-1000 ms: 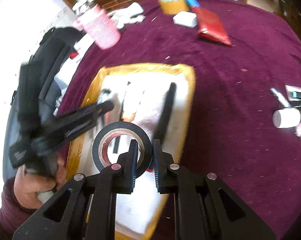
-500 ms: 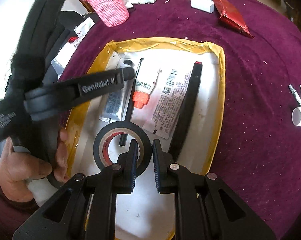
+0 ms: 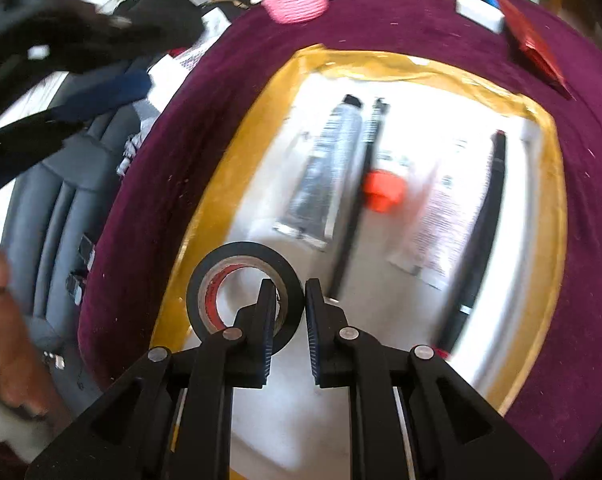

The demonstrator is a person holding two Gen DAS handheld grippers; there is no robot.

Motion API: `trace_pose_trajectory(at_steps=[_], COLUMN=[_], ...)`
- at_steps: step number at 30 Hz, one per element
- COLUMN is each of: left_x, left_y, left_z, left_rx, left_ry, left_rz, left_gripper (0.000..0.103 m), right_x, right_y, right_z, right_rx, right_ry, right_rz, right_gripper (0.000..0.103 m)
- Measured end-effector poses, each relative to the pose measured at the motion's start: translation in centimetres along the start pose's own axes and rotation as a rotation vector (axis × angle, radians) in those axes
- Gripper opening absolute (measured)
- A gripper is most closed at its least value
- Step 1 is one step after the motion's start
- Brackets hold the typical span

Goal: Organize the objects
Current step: 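Lower the black tape roll into the tray and open the right gripper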

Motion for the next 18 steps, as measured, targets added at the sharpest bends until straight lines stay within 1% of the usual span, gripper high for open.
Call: trace_pose_trajectory(at_steps=[2,3,6,9,12,16,18], left_x=[0.6,0.6,1.1,0.9,1.0,1.3,1.3], left_y=[0.4,0.5,1.0,1.4,1.7,2.3,2.6], left_z=[-1.1,-1.4,-2.3,-2.4,-2.3,-1.1,0.0], left_rx=[0.027,0.037,0.057,0.069,0.074,0.065,0.057], left_ry=[-0.011,-0.012,-0.014,-0.011,-0.007,0.008,0.019], left_rz=[-0.004,-0.005,-0.004,-0.007,-0.010,-0.011,-0.012], left_gripper=[0.047,0.047,0.047,0.047,0.047,0.047,0.048], right_x=[-0.7,-1.0,-1.5,-1.3,-0.6,1.5,2.7], right_y=[-0.3,-0.5,-0.7,-0.3,-0.2,0.2,0.5], right_z=[-0.7,-0.7,-0.9,-0.9,-1.0,-0.7,-0.2], right_rx=[0.034,0.040,0.045,0.029,0.035,0.034,0.025], right_ry=[0.051,0.061,0.071,0.075,0.094,0.124,0.141], right_rz=[0.001,0.001,-0.009,-0.010,0.004,0.053,0.079], right_gripper=[0.013,0.013,0.015,0.015,0.018,0.019,0.022])
Point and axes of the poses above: each gripper's, at about its wrist camera, not at the fingertips, and x roughly against the way its jaws point, z to its right, y to its underside, the point moved 3 cm from there along -x, roughly the way its jaws point, and after that the axes turned 4 degrees about x, right-handed, at the moved point
